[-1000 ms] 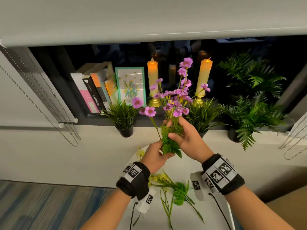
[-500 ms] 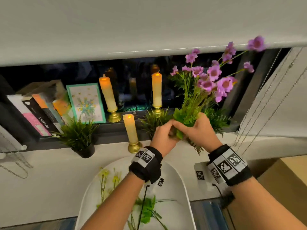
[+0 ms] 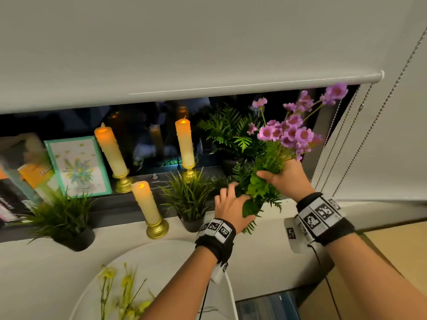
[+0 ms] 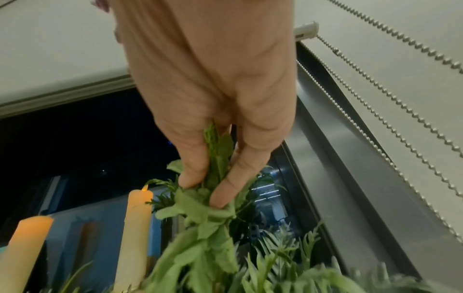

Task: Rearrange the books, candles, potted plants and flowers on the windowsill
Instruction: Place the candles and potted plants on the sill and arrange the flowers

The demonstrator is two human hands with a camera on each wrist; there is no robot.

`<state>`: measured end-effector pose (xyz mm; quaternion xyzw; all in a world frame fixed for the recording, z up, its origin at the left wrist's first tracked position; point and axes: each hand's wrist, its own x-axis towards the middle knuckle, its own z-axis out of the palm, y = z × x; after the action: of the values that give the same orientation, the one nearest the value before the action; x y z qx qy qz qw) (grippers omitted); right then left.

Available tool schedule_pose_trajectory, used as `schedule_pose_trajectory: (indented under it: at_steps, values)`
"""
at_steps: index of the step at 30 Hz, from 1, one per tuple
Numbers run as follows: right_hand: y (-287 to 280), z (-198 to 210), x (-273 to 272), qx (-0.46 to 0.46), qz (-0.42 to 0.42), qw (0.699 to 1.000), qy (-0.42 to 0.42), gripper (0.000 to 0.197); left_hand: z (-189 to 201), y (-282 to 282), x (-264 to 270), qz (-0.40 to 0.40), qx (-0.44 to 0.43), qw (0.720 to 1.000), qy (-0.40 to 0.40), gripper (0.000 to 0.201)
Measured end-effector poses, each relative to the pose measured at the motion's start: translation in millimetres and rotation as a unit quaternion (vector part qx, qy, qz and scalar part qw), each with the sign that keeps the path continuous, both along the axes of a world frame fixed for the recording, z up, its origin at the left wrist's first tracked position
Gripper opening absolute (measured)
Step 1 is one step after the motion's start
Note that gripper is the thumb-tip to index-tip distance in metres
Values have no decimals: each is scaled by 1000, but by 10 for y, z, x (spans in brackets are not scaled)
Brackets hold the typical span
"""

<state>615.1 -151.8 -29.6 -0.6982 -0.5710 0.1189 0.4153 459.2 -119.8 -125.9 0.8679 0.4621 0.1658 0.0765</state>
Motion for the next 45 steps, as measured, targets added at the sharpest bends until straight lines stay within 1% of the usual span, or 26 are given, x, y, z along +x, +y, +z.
schedule_pose_trajectory:
  at_steps: [2, 5, 8, 11, 13, 15, 18, 20, 21, 23, 24, 25, 26, 27, 28, 29, 31, 34, 37, 40, 42, 43, 45]
  values:
    - [38, -49, -16, 10, -1, 1000, -2, 35, -96, 20, 25, -12, -21, 1000, 12, 51]
    - [107, -80, 46, 19, -12, 1000, -1, 30, -168, 52, 43, -26, -37, 999, 0, 51]
    - [148, -33, 134, 53, -33, 998, 5, 29, -178, 61, 61, -33, -43, 998, -12, 47]
    - [184, -69, 135, 69, -18, 997, 4, 27, -184, 62, 76, -38, -45, 998, -22, 45]
    - [213, -146, 103, 59, -14, 998, 15, 29, -195, 61, 76, -42, -53, 997, -26, 46]
    - [225, -245, 64, 22, -24, 999, 13, 32, -216, 59, 71, -52, -56, 997, -26, 49]
    - [206, -385, -19, -44, -39, 998, -35, 31, -246, 71, 67, -64, -70, 995, -44, 50]
    - [168, -448, -88, -79, -22, 995, -51, 27, -245, 76, 75, -65, -70, 994, -58, 48]
    - [155, -498, -107, -117, -6, 991, -61, 26, -243, 77, 81, -64, -68, 994, -64, 46]
    - [117, -537, -145, -198, 22, 975, -96, 29, -240, 83, 97, -63, -69, 992, -81, 44]
    - [115, -533, -157, -211, 29, 971, -106, 30, -234, 84, 102, -61, -75, 991, -87, 44]
    - [132, -519, -184, -197, 29, 975, -102, 29, -228, 88, 100, -59, -81, 991, -88, 43]
    - [174, -529, -192, -156, 31, 981, -107, 29, -223, 93, 98, -57, -83, 991, -83, 42]
    - [225, -529, -200, -115, 17, 989, -94, 27, -226, 102, 95, -57, -84, 992, -76, 40]
    - [278, -546, -196, -94, 4, 992, -84, 20, -223, 104, 89, -56, -85, 992, -72, 37]
    - [337, -565, -182, -76, -2, 991, -106, 13, -217, 109, 86, -56, -86, 992, -72, 34]
    - [422, -599, -160, -106, 9, 985, -135, 12, -205, 115, 86, -58, -83, 992, -76, 31]
    - [464, -534, -101, -146, 17, 979, -138, 20, -212, 122, 95, -58, -73, 993, -73, 27]
    - [452, -450, -89, -127, 32, 983, -132, 32, -206, 118, 101, -58, -69, 993, -73, 21]
    - [393, -455, -151, -145, 51, 976, -151, 26, -194, 110, 123, -60, -51, 995, -52, 24]
    - [386, -459, -160, -170, 30, 978, -113, 35, -193, 122, 158, -59, -36, 997, -41, 25]
    - [395, -469, -161, -174, 14, 980, -98, 33, -200, 127, 172, -56, -30, 997, -42, 24]
    - [430, -490, -147, -159, -2, 981, -108, 24, -213, 132, 194, -46, -23, 998, -46, 23]
